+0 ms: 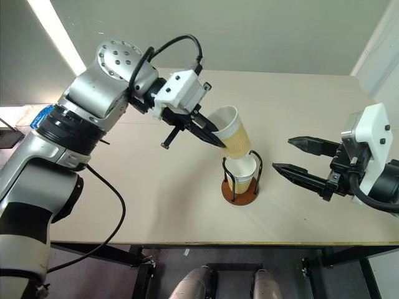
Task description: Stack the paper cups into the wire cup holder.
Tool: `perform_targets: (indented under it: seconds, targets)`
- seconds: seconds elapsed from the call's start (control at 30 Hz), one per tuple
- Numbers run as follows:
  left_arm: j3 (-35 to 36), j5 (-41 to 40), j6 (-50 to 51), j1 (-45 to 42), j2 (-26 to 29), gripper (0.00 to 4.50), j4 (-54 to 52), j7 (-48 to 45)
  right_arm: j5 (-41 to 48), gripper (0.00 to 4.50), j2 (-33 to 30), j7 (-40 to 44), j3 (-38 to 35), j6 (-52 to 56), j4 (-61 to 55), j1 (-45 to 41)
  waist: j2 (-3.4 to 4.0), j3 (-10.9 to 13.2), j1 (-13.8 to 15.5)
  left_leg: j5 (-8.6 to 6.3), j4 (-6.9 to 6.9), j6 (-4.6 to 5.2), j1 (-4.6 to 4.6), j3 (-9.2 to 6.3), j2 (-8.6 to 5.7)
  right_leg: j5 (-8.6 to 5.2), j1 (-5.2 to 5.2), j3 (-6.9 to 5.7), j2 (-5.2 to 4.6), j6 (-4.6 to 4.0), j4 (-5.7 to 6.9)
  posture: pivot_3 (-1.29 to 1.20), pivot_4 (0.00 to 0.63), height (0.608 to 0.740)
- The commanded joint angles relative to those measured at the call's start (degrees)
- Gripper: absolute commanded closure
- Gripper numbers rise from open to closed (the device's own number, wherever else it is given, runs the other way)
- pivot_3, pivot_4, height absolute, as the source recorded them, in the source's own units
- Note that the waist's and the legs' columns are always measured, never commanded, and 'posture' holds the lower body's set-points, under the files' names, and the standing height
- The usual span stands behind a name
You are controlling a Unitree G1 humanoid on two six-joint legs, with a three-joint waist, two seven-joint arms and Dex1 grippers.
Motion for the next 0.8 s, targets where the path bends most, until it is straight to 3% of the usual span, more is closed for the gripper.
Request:
perform_targets:
  seconds: [0.03, 0.53, 0.63, 0.8]
  targets:
    - [-2.1, -0.8, -2.8, -2.1, -0.3, 4.48, -0.1, -1.9, 1.7, 1.43, -1.8, -1.0, -4.9, -0.2, -0.6, 0.4, 0.00, 0.0, 0.0, 0.01, 0.00, -0.02, -0.01, 0.00, 0.00, -0.01, 0.00, 0.00, -0.01, 0.02, -0.01, 0.00, 0.150, 0.740]
    - [-4.8, 4.1, -9.8, -2.6, -6.0, 4.48, 5.4, -1.9, 3.6, 1.43, -3.1, -3.3, -6.6, -0.7, -1.9, 3.7, 0.00, 0.0, 0.2, -0.02, 0.00, -0.10, -0.11, 0.05, -0.02, -0.14, 0.04, 0.02, -0.03, 0.22, -0.23, 0.00, 0.150, 0.740]
    - [-3.9, 5.1, -10.2, -2.8, -6.8, 3.91, 6.5, -1.9, 3.4, 1.43, -3.2, -3.0, -6.5, -1.0, -1.8, 4.1, -0.01, 0.0, 0.2, -0.04, 0.00, -0.10, -0.11, 0.06, -0.01, -0.14, 0.06, 0.02, -0.03, 0.22, -0.30, 0.00, 0.150, 0.740]
    - [-3.0, 5.0, -9.4, -2.8, -7.2, 2.13, 6.4, -1.9, 2.9, 1.43, -3.4, -2.4, -6.2, -1.2, -1.4, 4.3, -0.01, 0.0, 0.2, -0.07, 0.00, -0.10, -0.12, 0.06, -0.02, -0.15, 0.07, 0.01, -0.03, 0.24, -0.32, 0.00, 0.150, 0.740]
